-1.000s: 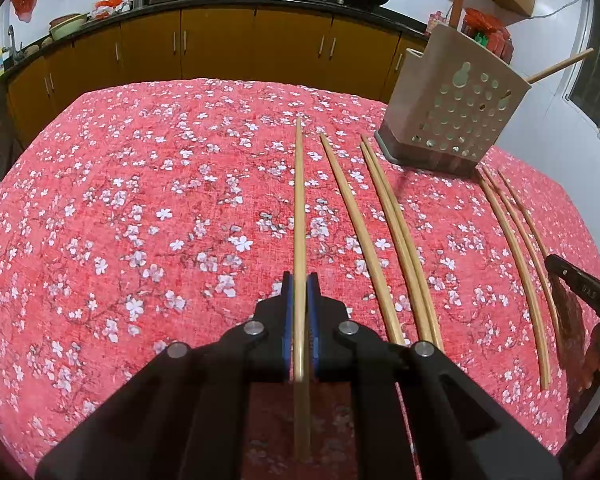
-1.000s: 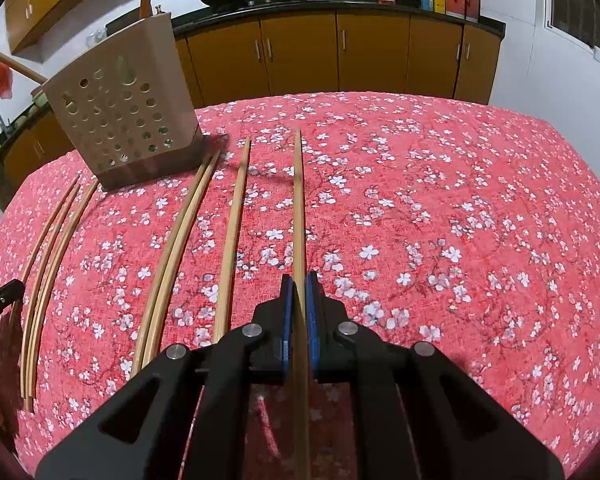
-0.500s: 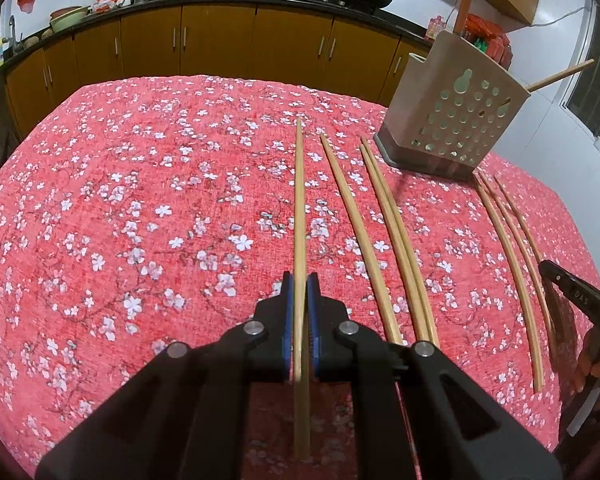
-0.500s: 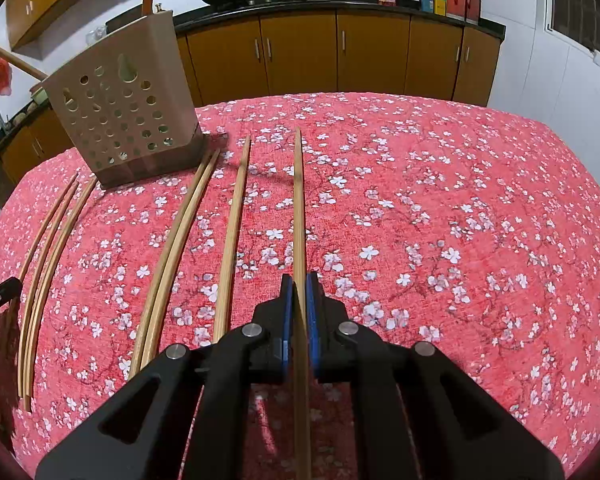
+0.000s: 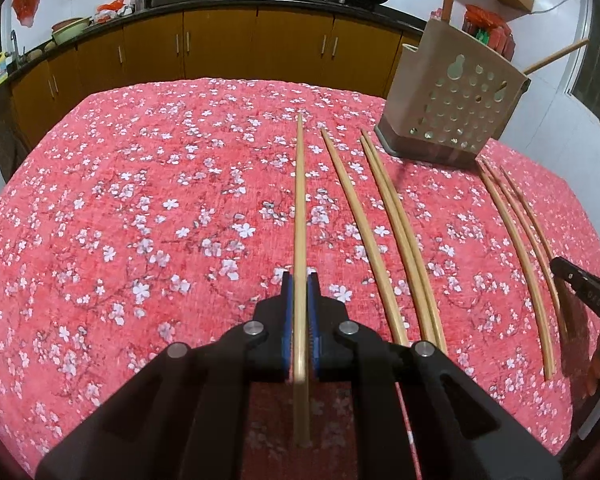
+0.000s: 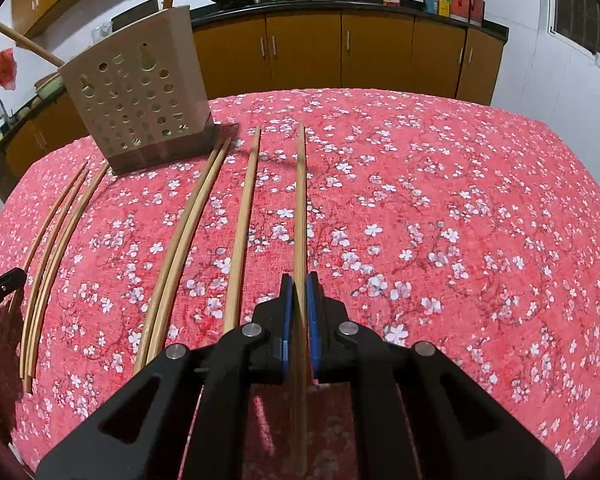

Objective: Organize utensils
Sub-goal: 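Carry the right tool's chopstick into the holder while the left tool drops its chopstick in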

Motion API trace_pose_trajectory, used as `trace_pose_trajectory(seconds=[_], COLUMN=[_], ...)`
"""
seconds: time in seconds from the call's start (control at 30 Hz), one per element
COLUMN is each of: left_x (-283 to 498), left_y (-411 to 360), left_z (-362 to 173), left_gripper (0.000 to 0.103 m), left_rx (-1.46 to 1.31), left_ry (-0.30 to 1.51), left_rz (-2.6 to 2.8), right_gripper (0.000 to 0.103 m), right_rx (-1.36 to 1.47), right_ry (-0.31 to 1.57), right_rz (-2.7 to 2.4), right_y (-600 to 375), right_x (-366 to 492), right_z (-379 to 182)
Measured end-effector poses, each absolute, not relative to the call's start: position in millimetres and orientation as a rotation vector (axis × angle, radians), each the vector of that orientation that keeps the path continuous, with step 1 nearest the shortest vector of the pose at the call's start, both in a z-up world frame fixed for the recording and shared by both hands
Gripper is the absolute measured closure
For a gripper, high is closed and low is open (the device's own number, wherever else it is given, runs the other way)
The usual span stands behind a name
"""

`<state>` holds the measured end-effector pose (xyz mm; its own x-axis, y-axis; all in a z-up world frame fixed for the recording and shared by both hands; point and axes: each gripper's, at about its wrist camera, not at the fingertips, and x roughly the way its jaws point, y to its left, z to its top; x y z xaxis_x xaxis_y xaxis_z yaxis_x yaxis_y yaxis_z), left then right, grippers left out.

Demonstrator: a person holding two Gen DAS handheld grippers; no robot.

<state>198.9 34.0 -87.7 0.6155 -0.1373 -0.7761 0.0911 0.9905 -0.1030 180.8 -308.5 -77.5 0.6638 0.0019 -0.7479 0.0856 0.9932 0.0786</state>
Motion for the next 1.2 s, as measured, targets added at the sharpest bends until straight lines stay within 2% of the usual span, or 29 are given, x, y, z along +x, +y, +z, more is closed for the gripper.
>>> trace_pose_trajectory(seconds=[0.3,0.43,0.97,1.2], left_x=[198,195,180,177], left_y=[32,37,55,54], left_z=[-87,-75,32,61], left_gripper=[0.095,0.095,0.095,0.095], left_rx=[-0.041,-0.047,-0.115,-0.126], left_ry=[0.908,0.892,0.633,0.559], left_rz=[-0.132,-0.137,-0.187,-0.211], right_gripper=[0.095,0.096,0.096,0.096], right_rx=[0.117,0.128,0.141,0.135], right_ry=[0.842,0.775,0.494,0.447], right_rz=[-0.040,-0.032,-0.028,-0.032], right_y=[-309,-312,-317,-316], right_x=[179,169,144,145], right_z=[-75,-56,37,50])
